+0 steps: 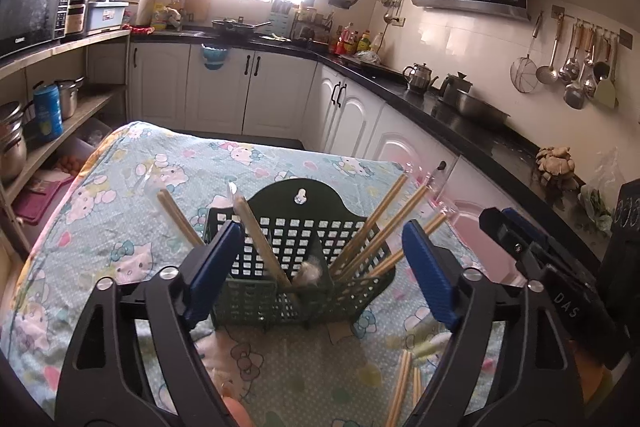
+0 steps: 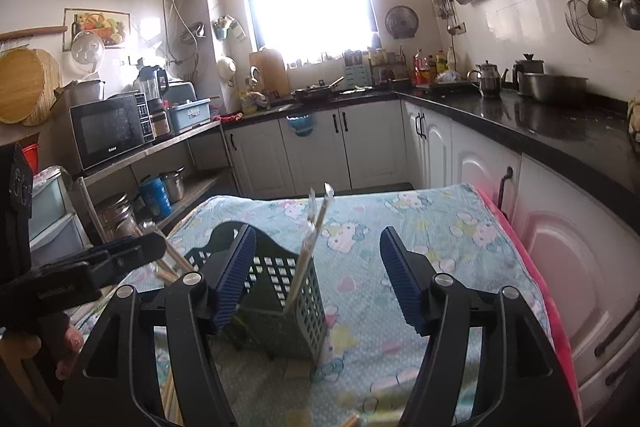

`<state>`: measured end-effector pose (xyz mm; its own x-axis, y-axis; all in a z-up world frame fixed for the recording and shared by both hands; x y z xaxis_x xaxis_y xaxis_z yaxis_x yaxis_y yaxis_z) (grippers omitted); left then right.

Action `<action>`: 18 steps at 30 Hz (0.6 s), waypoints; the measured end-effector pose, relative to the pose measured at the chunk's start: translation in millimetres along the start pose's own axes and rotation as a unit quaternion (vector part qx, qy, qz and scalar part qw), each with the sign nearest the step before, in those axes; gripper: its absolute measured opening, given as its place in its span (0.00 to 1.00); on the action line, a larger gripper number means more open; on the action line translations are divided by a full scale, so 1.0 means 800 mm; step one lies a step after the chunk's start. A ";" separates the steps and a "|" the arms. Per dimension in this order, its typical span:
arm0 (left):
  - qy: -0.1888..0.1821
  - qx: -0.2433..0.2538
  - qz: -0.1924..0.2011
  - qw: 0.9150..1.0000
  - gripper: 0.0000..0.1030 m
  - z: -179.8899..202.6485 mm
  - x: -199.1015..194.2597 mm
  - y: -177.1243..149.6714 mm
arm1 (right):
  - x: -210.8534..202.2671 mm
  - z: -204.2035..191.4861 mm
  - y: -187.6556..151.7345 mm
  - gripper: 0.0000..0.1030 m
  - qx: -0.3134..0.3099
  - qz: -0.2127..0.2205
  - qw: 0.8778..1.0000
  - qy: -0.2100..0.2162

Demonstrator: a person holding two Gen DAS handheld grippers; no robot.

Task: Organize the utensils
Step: 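Open both tools and withdraw them from the caddy over the loose chopsticks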

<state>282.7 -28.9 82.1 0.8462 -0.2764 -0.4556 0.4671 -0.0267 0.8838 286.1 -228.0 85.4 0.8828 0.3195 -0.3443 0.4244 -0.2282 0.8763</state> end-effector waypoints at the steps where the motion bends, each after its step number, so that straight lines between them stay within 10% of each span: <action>1: 0.000 0.000 0.002 1.000 0.76 0.001 -0.004 -0.001 | -0.003 0.001 -0.003 0.61 0.001 -0.002 1.000 -0.002; 18: -0.008 -0.006 0.008 1.000 0.88 0.004 -0.048 -0.026 | -0.045 0.025 -0.039 0.62 0.006 -0.030 0.999 -0.013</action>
<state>239.2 -20.7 81.5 0.8496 -0.2927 -0.4387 0.4562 -0.0095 0.8898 245.3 -251.1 63.7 0.8602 0.3097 -0.4051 0.4793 -0.2201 0.8496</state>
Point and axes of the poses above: each gripper's, at about its wrist camera, not at the fingertips, and x roughly the way its jaws point, z to its right, y to its top, the point moved 4 cm from there along x, roughly the way its jaws point, and after that the axes turned 9 degrees about x, right-handed, at the moved point
